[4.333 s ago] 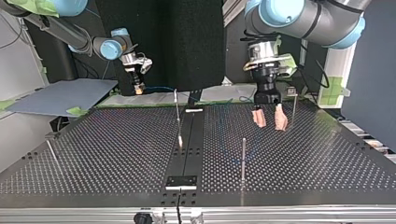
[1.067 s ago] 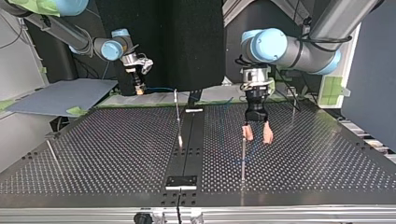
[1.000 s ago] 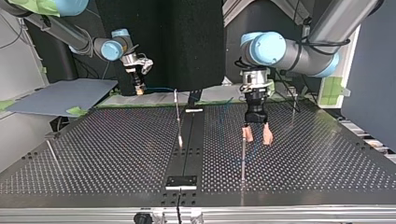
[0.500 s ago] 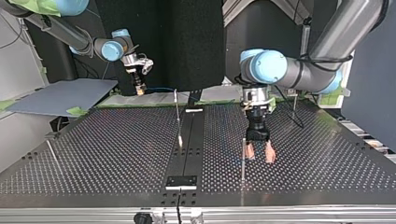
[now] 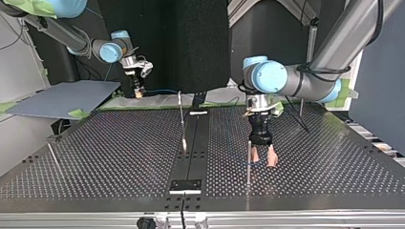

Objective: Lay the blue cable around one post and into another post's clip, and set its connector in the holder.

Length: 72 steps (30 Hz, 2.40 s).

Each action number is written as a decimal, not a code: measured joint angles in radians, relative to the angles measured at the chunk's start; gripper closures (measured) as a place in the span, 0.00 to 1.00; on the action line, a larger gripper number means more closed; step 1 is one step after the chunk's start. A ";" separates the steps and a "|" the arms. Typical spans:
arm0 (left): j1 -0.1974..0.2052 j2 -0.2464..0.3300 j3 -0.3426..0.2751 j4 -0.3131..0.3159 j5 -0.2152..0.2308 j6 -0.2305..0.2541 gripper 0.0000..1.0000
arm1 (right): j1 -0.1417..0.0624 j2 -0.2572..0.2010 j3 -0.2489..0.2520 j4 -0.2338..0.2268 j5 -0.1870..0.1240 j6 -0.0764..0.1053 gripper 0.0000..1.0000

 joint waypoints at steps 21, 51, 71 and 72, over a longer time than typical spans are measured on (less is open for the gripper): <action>-0.009 0.000 0.000 -0.017 -0.003 0.080 0.02 | -0.124 -0.026 0.022 0.061 0.026 -0.025 1.00; -0.001 0.000 -0.001 -0.022 0.000 0.093 0.02 | -0.194 -0.297 0.142 0.066 -0.031 0.096 1.00; 0.002 0.000 0.000 -0.033 0.001 0.095 0.02 | -0.161 -0.515 0.061 0.198 0.065 0.061 1.00; 0.002 0.000 0.000 -0.034 0.001 0.095 0.02 | -0.161 -0.524 0.061 0.205 0.070 0.057 1.00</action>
